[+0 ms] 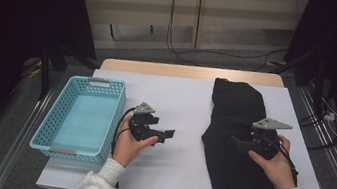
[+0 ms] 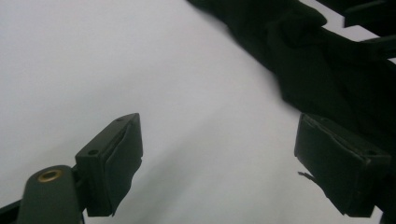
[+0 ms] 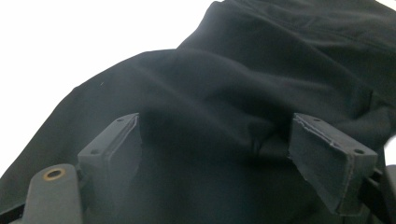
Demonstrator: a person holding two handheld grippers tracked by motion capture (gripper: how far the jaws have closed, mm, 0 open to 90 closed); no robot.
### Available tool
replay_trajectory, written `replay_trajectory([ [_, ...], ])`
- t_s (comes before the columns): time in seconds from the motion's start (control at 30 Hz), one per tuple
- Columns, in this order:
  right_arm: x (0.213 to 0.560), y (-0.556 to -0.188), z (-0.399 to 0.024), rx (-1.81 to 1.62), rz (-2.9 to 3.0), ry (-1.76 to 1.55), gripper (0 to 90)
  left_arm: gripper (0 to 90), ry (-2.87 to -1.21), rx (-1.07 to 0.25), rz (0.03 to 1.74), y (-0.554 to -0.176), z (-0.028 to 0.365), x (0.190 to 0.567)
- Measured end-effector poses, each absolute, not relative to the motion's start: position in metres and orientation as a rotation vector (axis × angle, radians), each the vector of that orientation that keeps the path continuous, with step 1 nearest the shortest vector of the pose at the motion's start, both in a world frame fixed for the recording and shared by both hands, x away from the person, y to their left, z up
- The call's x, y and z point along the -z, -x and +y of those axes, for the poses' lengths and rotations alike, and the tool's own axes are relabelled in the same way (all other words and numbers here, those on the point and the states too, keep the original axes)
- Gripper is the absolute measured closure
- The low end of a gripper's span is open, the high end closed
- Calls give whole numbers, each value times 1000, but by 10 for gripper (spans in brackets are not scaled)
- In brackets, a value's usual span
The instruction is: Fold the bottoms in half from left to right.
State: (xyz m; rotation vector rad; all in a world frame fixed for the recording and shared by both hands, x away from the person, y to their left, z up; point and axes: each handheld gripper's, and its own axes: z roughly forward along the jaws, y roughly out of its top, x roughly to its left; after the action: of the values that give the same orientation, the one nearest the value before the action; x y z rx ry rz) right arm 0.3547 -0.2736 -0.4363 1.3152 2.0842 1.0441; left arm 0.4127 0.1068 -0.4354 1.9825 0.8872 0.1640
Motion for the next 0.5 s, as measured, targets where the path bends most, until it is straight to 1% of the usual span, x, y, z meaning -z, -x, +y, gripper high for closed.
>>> replay_trajectory([
  [0.3, 444, -320, -286, -971, 2077, -1328, 133, 139, -2021, -165, 883, -417, 105, 440],
  [0.37, 446, -313, -288, -969, 2076, -1343, 138, 136, -2025, -167, 883, -420, 104, 440],
  [0.5, 447, -301, -289, -937, 2094, -1347, 196, 130, -2025, -167, 878, -423, 100, 440],
])
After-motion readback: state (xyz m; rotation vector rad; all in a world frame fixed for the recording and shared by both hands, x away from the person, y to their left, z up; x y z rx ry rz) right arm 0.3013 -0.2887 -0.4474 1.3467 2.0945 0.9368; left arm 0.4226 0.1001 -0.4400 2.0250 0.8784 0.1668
